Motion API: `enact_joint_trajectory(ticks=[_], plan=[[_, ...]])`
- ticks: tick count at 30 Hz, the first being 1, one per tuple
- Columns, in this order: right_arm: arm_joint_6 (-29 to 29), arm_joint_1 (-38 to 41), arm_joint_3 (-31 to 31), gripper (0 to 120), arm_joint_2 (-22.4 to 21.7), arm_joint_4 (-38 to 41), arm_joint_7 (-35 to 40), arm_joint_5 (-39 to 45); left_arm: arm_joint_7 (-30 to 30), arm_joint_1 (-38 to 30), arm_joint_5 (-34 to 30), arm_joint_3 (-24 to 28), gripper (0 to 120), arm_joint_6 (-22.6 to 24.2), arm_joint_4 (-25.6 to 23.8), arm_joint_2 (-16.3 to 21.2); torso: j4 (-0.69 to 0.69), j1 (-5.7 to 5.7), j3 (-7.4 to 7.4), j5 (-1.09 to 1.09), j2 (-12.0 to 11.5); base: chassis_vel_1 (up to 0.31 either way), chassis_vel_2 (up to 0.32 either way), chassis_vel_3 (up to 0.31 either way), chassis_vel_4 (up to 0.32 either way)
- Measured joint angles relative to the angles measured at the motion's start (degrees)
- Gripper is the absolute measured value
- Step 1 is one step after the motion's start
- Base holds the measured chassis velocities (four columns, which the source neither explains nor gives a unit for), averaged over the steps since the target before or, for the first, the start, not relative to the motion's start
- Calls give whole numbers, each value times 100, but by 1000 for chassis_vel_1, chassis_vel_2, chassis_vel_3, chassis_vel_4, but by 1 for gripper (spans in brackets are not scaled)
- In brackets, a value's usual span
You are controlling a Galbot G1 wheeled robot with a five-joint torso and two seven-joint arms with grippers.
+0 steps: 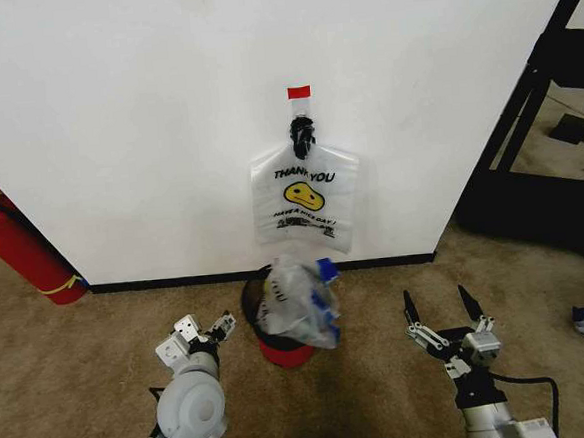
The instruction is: Pick up the garbage bag from the wall and place it over the trash bin.
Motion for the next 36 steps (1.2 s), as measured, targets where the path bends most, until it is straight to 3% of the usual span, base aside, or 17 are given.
enact_joint_trajectory(ticks=[4, 11, 15, 17, 18, 23, 29, 36], plan=[[-112, 62, -132, 100, -53, -13, 91, -24, 64, 61, 68, -1, 100, 9, -220, -18, -1, 0, 0, 0, 0, 0, 0, 0, 0], [-713, 367, -436, 100, -369, 101, 401, 347, 332, 317, 272, -240, 100, -4, -572, 319, -1, 0, 0, 1, 0, 0, 0, 0, 0], [-1533, 1003, -647, 100, -1049, 177, 689, 1453, 531, 457, 532, -111, 100, 4, -857, 454, 7, 1, 0, 3, 0, 0, 0, 0, 0], [-1899, 1061, -458, 100, -1257, 312, 772, 2062, 604, 179, 639, 333, 100, 93, -889, 619, -11, 1, 0, -3, 0, 3, -25, -6, -2], [-1899, 1061, -458, 100, -1257, 312, 772, 2062, 604, 179, 639, 333, 100, 93, -889, 619, -11, 1, 0, -3, 0, 6, -50, -13, -5], [-2404, 1881, -833, 100, -1842, 2, 592, 2882, 707, 332, 878, 421, 100, 174, -1183, 796, 6, 1, 0, 1, -1, -10, -10, -3, -10], [-2831, 2635, -1172, 100, -2040, -324, 432, 3772, 814, 388, 1013, 338, 100, 210, -1350, 918, -2, 1, 0, 2, -1, 0, 0, 0, 0], [-3614, 3417, -1504, 100, -2098, -463, 52, 4872, 1618, 533, 1723, -4, 100, -123, -1287, 1340, 1, 1, 0, 2, -1, 0, 0, 0, 0]])
